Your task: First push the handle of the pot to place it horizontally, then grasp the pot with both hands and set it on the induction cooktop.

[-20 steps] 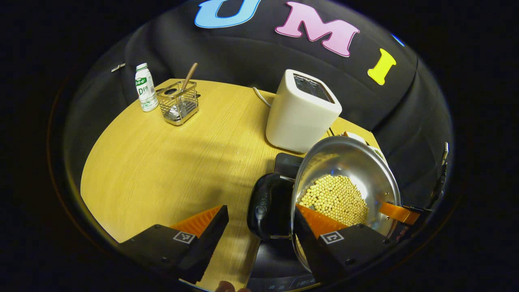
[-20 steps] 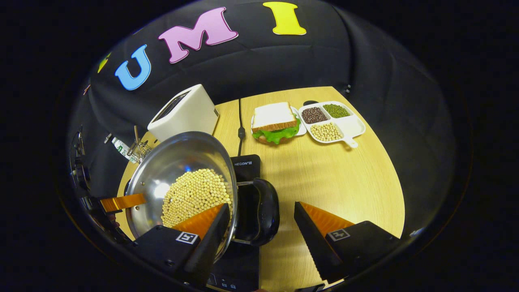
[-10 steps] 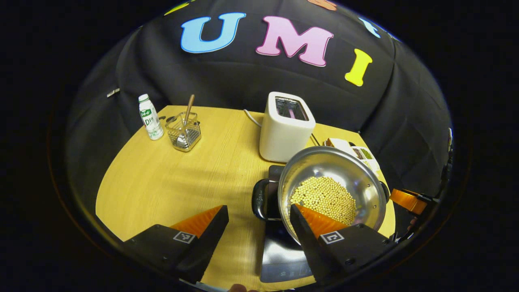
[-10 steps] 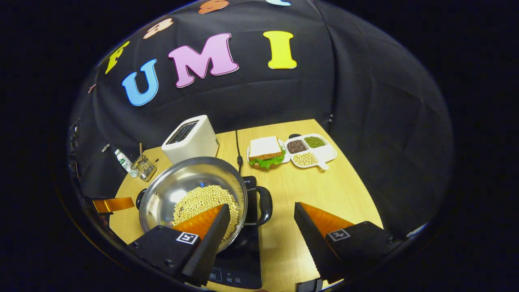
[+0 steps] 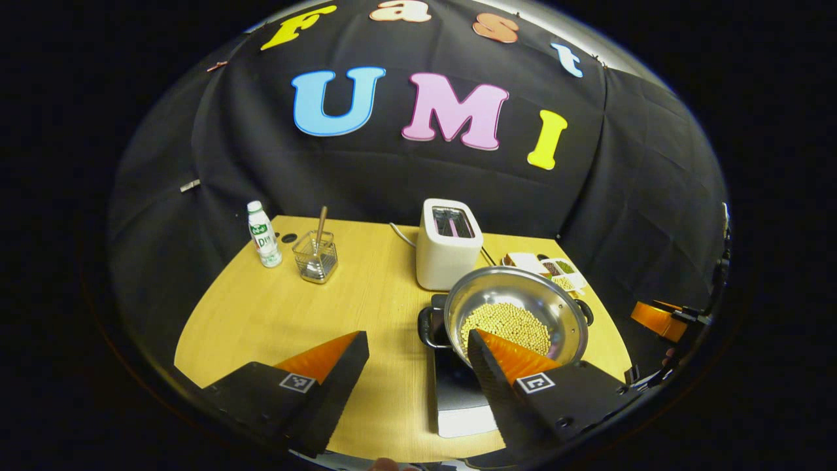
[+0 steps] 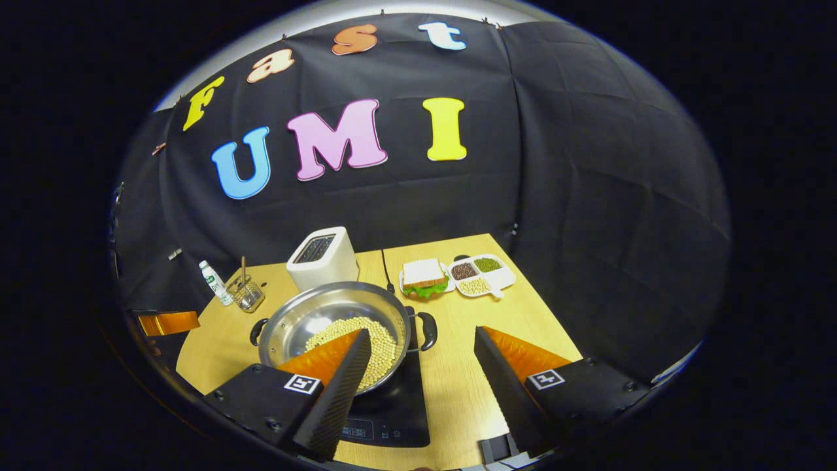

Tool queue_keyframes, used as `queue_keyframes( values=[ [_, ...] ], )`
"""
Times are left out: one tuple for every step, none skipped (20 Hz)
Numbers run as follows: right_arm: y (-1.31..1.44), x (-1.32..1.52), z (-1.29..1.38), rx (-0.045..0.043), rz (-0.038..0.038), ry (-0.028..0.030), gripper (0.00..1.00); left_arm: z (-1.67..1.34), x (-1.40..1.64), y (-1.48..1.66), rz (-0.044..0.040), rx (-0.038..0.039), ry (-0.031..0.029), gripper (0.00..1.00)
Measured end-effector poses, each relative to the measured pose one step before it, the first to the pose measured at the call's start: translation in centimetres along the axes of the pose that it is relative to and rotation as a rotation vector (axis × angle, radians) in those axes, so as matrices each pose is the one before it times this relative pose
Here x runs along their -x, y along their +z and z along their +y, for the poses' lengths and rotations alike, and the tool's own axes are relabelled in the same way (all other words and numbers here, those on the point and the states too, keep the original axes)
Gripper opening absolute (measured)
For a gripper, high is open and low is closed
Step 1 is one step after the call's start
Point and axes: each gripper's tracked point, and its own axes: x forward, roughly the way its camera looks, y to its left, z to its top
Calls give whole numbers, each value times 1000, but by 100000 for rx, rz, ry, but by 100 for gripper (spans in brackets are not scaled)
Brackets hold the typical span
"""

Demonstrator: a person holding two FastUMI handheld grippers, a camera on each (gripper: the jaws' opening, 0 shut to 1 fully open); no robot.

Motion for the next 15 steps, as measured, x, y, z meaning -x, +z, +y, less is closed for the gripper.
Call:
queue_keyframes(
  values=[
    [886,1133,267,13,-3673,-25,99,187,1303,853,-3729,-1465,336,95],
    [792,990,198,-259,-3390,-141,99,305,1511,665,-4364,-1807,240,95],
    [668,865,29,-744,-3193,-365,99,210,1509,1229,-5626,-1793,1026,95],
    [841,891,22,-1069,-3658,-392,99,213,1374,1140,-5286,-1593,1203,95],
    [720,906,-42,-1091,-3889,-378,99,155,1429,896,-5204,-1181,1161,95],
    [728,1003,-125,-914,-3551,-493,99,184,1500,663,-4189,-808,1419,95],
    [538,1001,-130,-429,-3129,-230,98,238,1487,480,-3407,-702,1648,95],
    [602,1141,-246,9,-3228,-332,98,196,1570,395,-3461,-505,1602,95],
    [639,1092,-271,182,-3422,-562,98,154,1505,459,-3333,-294,1063,95],
    [440,1072,-264,159,-2759,-713,98,123,1440,255,-2672,-294,558,95],
    [312,1057,-251,162,-2660,-910,98,246,1420,52,-1759,-443,859,95],
    [237,883,-340,696,-2285,-1135,98,415,1353,-108,-1097,-485,954,95],
    [-123,866,-433,1530,-471,-1345,98,333,1254,-47,-465,195,831,95],
    [-157,831,-424,1869,-1018,-1014,98,128,1100,-231,-478,870,601,95],
    [162,812,-551,1075,-1058,-1677,98,144,1018,-74,-692,1440,326,95]
  ],
)
